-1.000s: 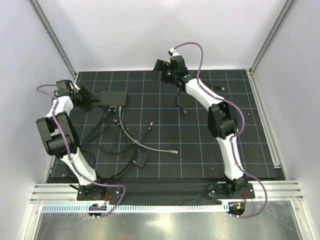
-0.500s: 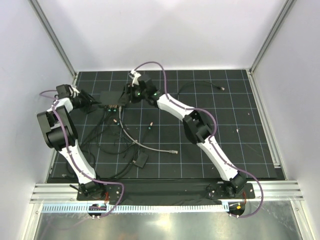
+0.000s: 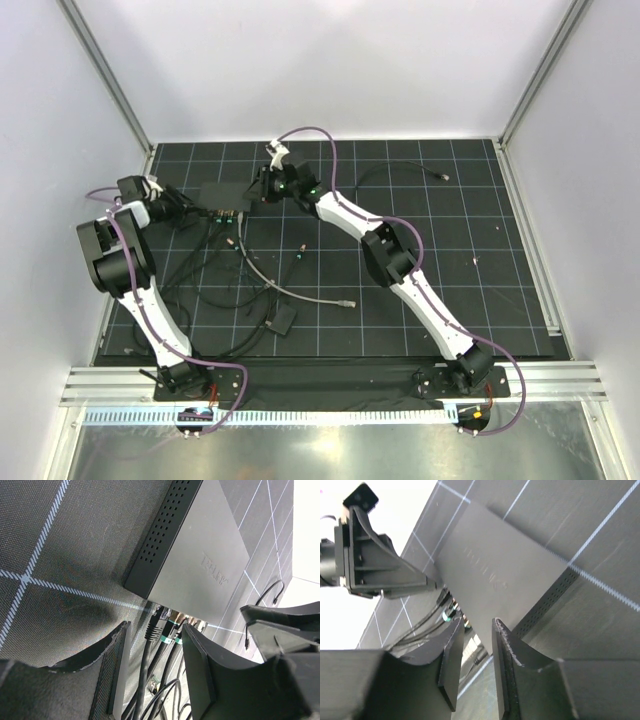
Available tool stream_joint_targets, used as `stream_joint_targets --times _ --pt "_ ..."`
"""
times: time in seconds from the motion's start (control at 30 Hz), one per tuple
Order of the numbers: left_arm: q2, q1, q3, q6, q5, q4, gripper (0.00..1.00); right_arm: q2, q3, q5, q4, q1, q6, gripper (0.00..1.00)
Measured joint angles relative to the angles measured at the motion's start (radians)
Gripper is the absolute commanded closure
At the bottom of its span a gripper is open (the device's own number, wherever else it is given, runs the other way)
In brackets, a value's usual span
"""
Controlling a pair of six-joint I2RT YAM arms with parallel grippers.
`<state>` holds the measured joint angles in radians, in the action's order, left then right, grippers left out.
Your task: Pull the plug from the switch port
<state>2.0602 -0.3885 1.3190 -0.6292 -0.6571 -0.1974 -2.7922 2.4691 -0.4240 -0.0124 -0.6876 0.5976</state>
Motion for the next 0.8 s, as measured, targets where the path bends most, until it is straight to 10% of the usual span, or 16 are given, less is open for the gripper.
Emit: stream_joint_targets --times 0.8 --pt "0.039 0.004 -0.024 -0.083 -0.057 0.082 0.53 -0.092 0.074 0.031 -0.048 -0.005 0.083 0.78"
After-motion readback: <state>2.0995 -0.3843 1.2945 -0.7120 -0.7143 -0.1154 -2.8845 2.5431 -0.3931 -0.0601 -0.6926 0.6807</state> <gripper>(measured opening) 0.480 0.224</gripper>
